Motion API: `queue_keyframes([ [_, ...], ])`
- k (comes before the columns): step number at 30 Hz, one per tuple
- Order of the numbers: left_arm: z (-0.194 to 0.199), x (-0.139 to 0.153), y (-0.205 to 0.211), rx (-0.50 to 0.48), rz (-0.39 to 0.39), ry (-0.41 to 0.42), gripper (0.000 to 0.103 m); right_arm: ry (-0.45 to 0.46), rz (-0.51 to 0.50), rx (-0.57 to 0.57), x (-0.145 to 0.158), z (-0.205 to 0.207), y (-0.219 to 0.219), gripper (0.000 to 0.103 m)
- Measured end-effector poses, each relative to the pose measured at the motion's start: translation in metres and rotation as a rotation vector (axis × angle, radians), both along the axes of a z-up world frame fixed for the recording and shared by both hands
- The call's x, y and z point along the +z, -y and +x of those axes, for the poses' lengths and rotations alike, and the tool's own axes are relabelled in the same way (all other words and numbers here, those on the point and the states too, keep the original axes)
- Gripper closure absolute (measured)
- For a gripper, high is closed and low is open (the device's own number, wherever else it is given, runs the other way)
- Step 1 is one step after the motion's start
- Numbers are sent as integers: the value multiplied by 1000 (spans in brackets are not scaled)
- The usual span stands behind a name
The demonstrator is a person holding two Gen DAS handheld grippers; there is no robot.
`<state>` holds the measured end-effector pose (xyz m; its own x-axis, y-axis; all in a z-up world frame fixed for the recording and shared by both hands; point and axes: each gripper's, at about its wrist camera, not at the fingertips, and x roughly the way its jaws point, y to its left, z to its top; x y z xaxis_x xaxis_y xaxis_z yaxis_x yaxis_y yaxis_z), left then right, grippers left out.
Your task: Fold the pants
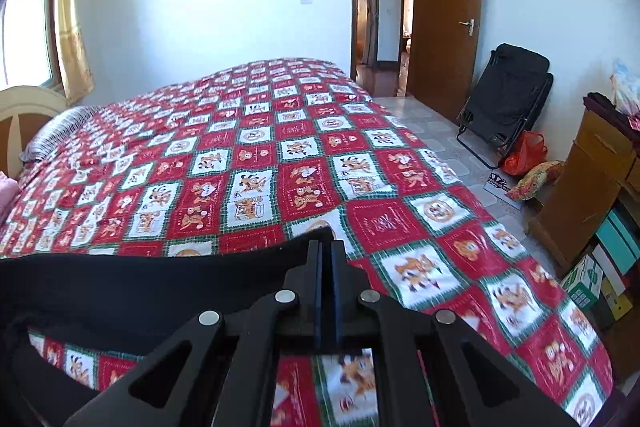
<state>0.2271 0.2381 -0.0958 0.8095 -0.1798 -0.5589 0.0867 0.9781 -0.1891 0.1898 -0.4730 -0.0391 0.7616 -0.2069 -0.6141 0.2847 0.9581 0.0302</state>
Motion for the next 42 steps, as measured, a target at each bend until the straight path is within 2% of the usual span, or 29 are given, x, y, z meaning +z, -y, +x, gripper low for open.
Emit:
queue_keyframes([
  [8, -50, -9, -2, -27, -27, 46, 90, 38, 66, -25, -14, -62, 12, 100],
  [15, -89, -37, -5, -40, -44, 32, 90, -9, 86, -34, -43, -109, 15, 100],
  [24, -120, -64, 1, -60, 27, 21, 84, -102, 66, -22, -79, -147, 14, 99],
  [29, -129, -69, 0, -61, 64, 32, 77, -119, 66, -15, -76, -166, 16, 96],
  [33, -132, -70, 2, -63, 92, 40, 77, -93, -25, -114, -51, -186, 10, 95],
  [35, -132, -71, 4, -60, 108, 39, 77, -64, -67, -106, -34, -192, -8, 86],
  [37, -131, -70, 6, -58, 124, 42, 77, -37, -113, -64, -22, -194, -34, 37],
  [38, -131, -70, 7, -58, 130, 43, 77, 3, -134, 0, -15, -194, -61, 34],
  [40, -132, -69, 9, -58, 148, 47, 77, 31, -145, 112, -11, -187, -101, 34],
  [42, -133, -69, 10, -56, 163, 52, 76, 2, -174, 252, -21, -171, -157, 34],
])
